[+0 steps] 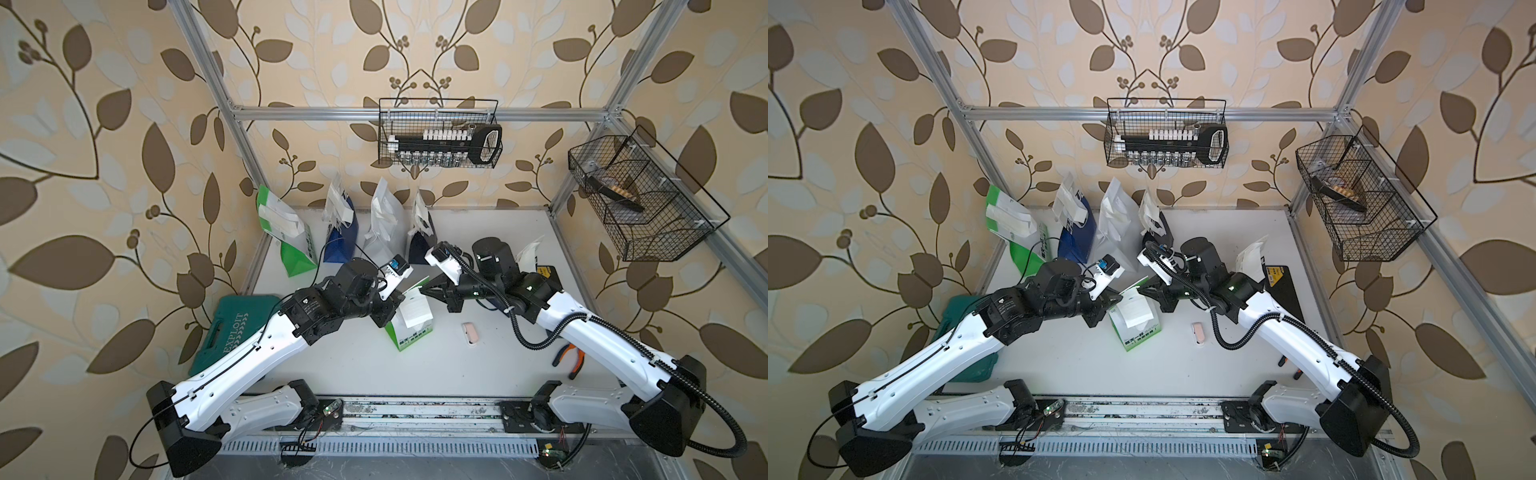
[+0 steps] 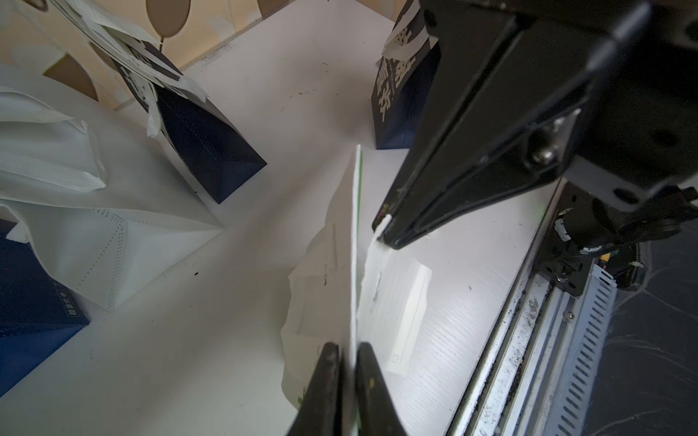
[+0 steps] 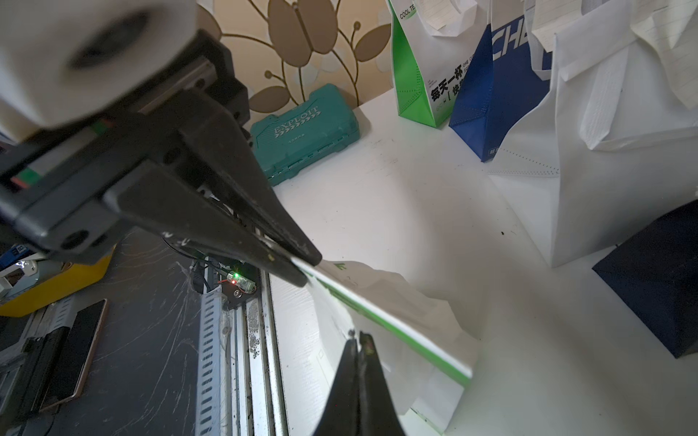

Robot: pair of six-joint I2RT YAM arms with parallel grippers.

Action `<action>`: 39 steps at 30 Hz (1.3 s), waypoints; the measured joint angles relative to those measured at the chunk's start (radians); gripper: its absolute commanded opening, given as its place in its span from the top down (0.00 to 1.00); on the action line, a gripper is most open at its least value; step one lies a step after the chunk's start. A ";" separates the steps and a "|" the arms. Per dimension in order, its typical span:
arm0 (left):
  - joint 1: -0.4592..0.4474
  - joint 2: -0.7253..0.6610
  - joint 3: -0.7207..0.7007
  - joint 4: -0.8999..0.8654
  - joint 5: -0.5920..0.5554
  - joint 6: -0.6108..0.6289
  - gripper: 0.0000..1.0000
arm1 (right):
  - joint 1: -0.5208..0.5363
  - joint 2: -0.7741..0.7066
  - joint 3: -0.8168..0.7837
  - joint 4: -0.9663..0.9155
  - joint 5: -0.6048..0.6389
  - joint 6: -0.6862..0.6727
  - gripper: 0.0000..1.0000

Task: Staple the receipts to the bags
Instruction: Hold the receipt from the takeout bag, then pick up the stapler from the center of the board.

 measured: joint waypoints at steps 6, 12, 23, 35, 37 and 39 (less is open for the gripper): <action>0.000 0.000 0.000 0.003 0.001 -0.004 1.00 | 0.000 0.010 0.002 0.016 0.031 0.021 0.64; 0.006 0.000 0.006 0.003 -0.008 -0.032 1.00 | 0.000 0.008 0.001 0.032 0.154 0.080 0.55; 0.006 -0.001 0.098 -0.087 -0.120 -0.167 1.00 | -0.001 -0.174 -0.121 -0.044 0.495 0.367 0.39; 0.006 -0.078 0.095 -0.150 -0.147 -0.243 1.00 | -0.008 0.054 -0.254 -0.318 0.664 0.565 0.38; 0.006 -0.090 0.088 -0.151 -0.148 -0.243 1.00 | -0.013 0.097 -0.245 -0.341 0.668 0.570 0.39; 0.006 -0.097 0.076 -0.152 -0.148 -0.244 1.00 | -0.027 0.161 -0.227 -0.357 0.663 0.572 0.42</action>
